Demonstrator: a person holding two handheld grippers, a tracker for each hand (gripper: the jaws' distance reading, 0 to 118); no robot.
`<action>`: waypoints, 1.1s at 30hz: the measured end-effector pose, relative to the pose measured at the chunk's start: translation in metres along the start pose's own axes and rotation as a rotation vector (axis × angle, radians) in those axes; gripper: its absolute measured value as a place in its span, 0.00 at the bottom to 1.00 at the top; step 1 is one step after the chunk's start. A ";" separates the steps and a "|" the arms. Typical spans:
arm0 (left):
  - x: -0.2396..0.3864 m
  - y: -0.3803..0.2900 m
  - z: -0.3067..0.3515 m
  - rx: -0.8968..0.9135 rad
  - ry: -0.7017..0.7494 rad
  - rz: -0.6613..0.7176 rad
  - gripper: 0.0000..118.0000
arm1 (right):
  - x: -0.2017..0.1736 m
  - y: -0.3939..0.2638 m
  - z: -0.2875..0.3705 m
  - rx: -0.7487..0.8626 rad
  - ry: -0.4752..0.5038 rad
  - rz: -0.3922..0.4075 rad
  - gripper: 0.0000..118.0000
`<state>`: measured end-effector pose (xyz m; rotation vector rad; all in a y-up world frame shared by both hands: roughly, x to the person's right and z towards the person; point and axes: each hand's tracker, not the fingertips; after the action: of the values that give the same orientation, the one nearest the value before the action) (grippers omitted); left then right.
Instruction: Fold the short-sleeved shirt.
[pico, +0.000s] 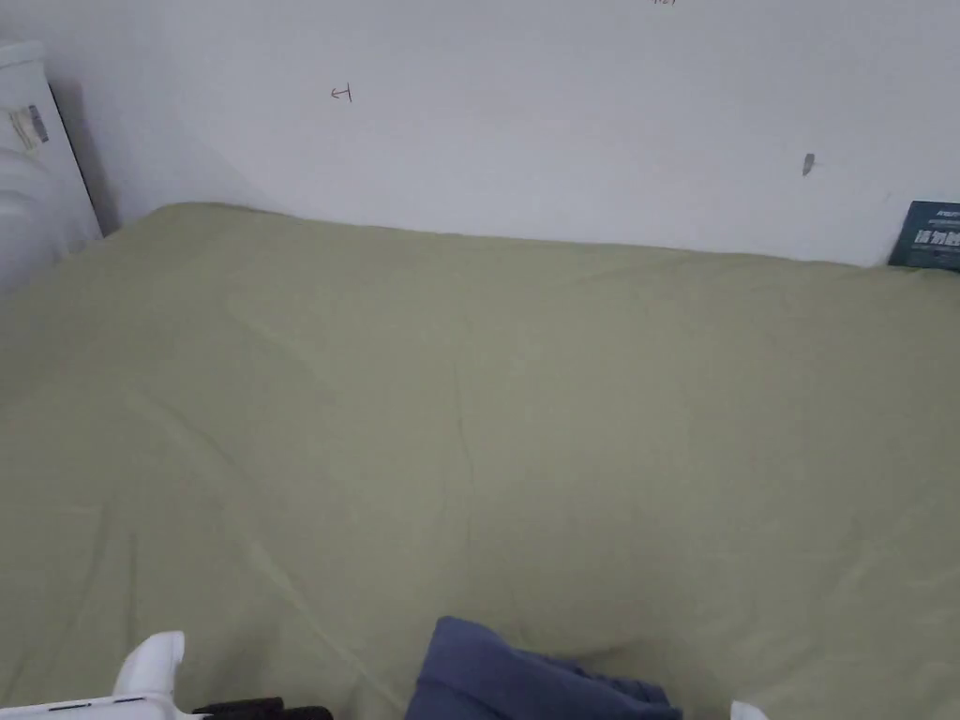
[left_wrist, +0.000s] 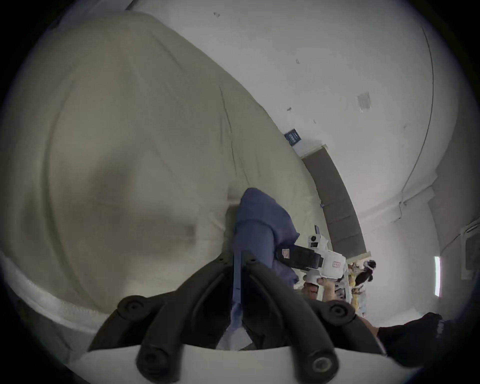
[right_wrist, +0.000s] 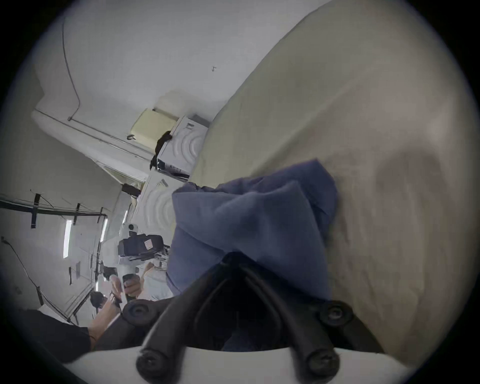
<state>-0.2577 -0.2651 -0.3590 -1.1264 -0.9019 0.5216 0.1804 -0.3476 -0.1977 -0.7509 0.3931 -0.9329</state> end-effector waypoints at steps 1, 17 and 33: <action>0.003 0.000 -0.008 -0.023 -0.021 -0.012 0.20 | 0.000 -0.001 0.000 0.001 -0.004 0.009 0.01; -0.018 -0.012 -0.083 -0.133 -0.146 0.095 0.20 | -0.016 -0.003 0.005 0.050 -0.029 0.082 0.01; -0.141 0.136 0.102 0.018 0.040 0.085 0.20 | -0.095 0.024 -0.026 0.172 0.050 0.176 0.01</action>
<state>-0.4099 -0.2661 -0.5186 -1.1589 -0.8157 0.5741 0.1259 -0.2703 -0.2340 -0.5281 0.4107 -0.8098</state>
